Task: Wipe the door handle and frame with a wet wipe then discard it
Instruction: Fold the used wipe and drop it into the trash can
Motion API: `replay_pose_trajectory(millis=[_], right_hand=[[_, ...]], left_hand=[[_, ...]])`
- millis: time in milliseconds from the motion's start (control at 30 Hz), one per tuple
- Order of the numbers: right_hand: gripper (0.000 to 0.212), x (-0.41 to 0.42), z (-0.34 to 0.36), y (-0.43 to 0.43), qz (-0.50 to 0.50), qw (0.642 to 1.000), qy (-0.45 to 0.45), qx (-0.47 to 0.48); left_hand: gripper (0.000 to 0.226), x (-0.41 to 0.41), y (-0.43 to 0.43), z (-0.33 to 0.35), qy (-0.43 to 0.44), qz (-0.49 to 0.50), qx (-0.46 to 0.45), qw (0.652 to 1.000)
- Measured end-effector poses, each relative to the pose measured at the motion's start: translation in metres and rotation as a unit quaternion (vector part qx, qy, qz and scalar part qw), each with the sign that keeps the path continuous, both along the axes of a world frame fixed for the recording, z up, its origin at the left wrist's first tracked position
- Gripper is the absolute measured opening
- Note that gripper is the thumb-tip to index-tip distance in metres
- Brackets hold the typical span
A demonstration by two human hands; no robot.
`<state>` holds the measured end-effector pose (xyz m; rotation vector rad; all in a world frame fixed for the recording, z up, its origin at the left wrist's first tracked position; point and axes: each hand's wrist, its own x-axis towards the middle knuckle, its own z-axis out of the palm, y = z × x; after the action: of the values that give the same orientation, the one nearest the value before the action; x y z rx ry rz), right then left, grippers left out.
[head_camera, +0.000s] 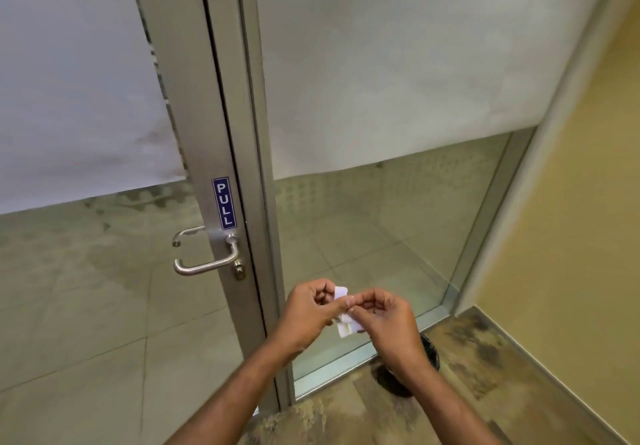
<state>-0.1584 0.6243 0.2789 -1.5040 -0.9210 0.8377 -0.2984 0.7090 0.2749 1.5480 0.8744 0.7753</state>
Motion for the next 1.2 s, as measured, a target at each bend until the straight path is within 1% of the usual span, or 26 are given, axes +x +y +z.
replay_pose_trajectory(millis=[100,300,500,633,800,933,1067,1200], right_hand=[[0.006,0.039,-0.006,-0.015,-0.015,0.999,0.04,0.008],[0.013,0.121,-0.026,-0.043,-0.061,0.986,0.155,0.003],[0.022,0.193,-0.056,-0.066,-0.114,0.971,0.208,-0.036],[0.024,0.218,-0.08,-0.074,-0.143,0.965,0.213,-0.055],[0.024,0.236,-0.107,-0.069,-0.173,0.961,0.195,-0.088],[0.016,0.243,-0.13,-0.06,-0.192,0.95,0.213,-0.125],[0.013,0.256,-0.163,-0.037,-0.175,0.948,0.194,-0.18],[0.014,0.281,-0.203,-0.009,-0.159,0.95,0.164,-0.215]], left_hand=[[0.016,0.037,-0.007,-0.006,0.014,-0.022,0.0,1.0],[0.004,0.119,-0.026,-0.02,0.01,-0.034,-0.042,0.998],[0.013,0.188,-0.042,-0.05,0.034,-0.086,-0.088,0.992],[0.02,0.218,-0.042,-0.078,0.063,-0.116,-0.105,0.986],[0.029,0.243,-0.027,-0.115,0.095,-0.148,-0.117,0.977],[0.031,0.258,-0.015,-0.141,0.117,-0.176,-0.118,0.97],[0.028,0.277,0.005,-0.167,0.158,-0.186,-0.104,0.964],[0.034,0.301,0.027,-0.204,0.198,-0.188,-0.076,0.959]])
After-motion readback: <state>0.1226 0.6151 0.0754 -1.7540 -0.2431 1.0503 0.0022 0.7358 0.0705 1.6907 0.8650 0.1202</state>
